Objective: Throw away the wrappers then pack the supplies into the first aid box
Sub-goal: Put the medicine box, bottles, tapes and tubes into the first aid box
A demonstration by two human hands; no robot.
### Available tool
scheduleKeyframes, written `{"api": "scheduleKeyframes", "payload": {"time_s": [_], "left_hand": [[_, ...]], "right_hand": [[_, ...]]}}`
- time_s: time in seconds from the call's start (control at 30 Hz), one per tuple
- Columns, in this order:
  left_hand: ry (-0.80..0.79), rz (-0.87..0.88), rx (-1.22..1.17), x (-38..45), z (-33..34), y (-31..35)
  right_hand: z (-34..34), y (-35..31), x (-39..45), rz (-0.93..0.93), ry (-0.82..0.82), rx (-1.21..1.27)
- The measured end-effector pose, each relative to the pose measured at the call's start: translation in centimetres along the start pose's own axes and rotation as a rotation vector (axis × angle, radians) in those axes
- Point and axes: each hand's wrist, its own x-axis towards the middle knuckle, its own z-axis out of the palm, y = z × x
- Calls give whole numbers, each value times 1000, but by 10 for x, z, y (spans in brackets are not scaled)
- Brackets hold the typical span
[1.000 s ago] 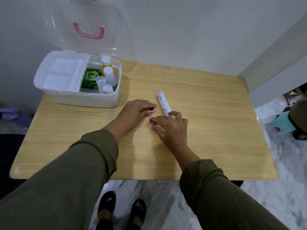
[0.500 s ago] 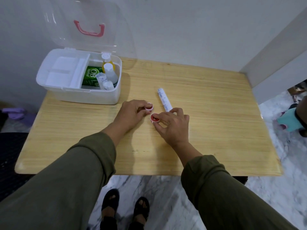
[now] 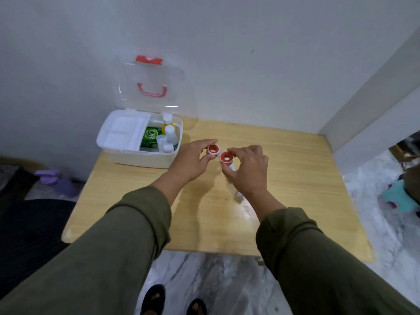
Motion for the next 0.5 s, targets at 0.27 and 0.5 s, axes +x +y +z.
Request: {"api": "scheduleKeyframes", "payload": {"time_s": [0.27,0.5], "left_hand": [[190,23,69,8,-101,5],[250,0,177,4,-191,-57]], "right_hand": [[-33,-73,52,-70,2,29],[-3,-158,86,-82,-64,131]]}}
